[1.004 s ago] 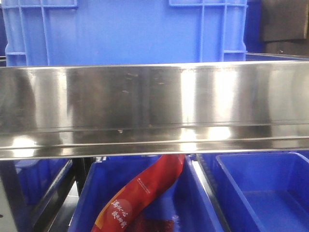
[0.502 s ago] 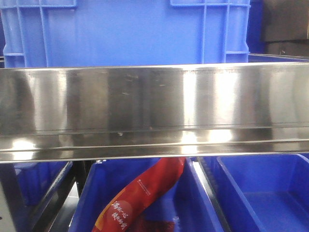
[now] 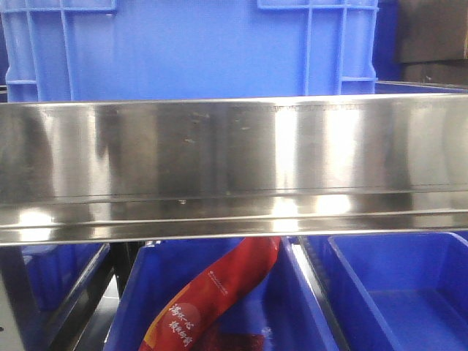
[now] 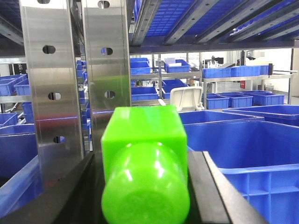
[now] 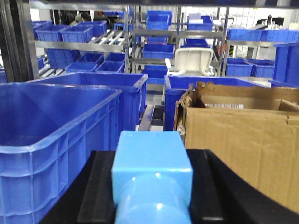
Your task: Grab block from conveyor and place in blue bin
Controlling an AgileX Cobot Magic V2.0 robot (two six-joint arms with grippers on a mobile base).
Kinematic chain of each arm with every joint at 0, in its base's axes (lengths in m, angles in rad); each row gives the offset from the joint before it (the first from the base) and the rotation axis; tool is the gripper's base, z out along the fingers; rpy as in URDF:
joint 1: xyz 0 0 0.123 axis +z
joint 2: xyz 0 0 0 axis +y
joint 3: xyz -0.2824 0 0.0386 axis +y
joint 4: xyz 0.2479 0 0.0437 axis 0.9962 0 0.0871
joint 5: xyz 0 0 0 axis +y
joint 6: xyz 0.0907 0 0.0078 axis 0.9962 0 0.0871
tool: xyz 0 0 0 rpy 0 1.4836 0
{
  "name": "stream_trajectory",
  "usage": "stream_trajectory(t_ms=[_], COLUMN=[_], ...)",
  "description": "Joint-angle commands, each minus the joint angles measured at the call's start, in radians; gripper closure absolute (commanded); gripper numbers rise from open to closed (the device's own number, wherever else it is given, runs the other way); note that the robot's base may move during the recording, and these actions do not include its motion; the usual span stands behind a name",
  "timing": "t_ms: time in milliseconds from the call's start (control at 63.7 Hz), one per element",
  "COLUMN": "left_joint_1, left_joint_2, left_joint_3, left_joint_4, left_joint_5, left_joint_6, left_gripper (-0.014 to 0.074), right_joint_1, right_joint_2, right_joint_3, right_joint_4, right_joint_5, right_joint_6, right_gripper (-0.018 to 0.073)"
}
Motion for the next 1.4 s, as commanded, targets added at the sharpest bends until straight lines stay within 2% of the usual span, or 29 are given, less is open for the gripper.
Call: stream_trajectory(t_ms=[0,377,533,800,894,1145,1255,1381], left_joint_1=[0.002,0.002,0.002,-0.037,-0.093,-0.338,-0.425,-0.483], left_joint_2=[-0.002,-0.002,0.003,0.141,0.217,0.454,0.588,0.755], left_joint_3=[0.002,0.002,-0.003,-0.148,-0.200,-0.356,-0.449,-0.560], left_joint_4=[-0.010,-0.010,-0.011,-0.011,-0.009,0.001,0.001,0.001], left_joint_5=[-0.029,-0.029,-0.024,0.075,0.075,0.070,0.063,0.042], left_joint_6=[0.001,0.001,0.001,0.001,0.001,0.001,0.001,0.001], left_gripper=[0.0707,0.0707,0.0707,0.0707,0.0707,0.0707,0.0707,0.0707], right_joint_1=[-0.004,-0.004,-0.004,0.031,0.076,0.226,0.298,0.353], right_joint_2=[-0.005,-0.005,-0.003,0.133,0.219,0.447,0.539,0.631], right_joint_3=[-0.007,-0.007,-0.007,-0.137,-0.202,-0.346,-0.405,-0.455], right_joint_4=[-0.002,-0.002,0.045,0.043,0.043,0.043,0.043,0.043], right_joint_5=[-0.045,-0.063,-0.085,-0.114,-0.109,-0.114,-0.137,-0.197], right_joint_6=[-0.005,-0.005,-0.005,-0.005,-0.005,-0.005,-0.005,-0.005], right_gripper=[0.0721,0.0721,0.0721,0.0721,0.0721,0.0721,0.0721,0.0721])
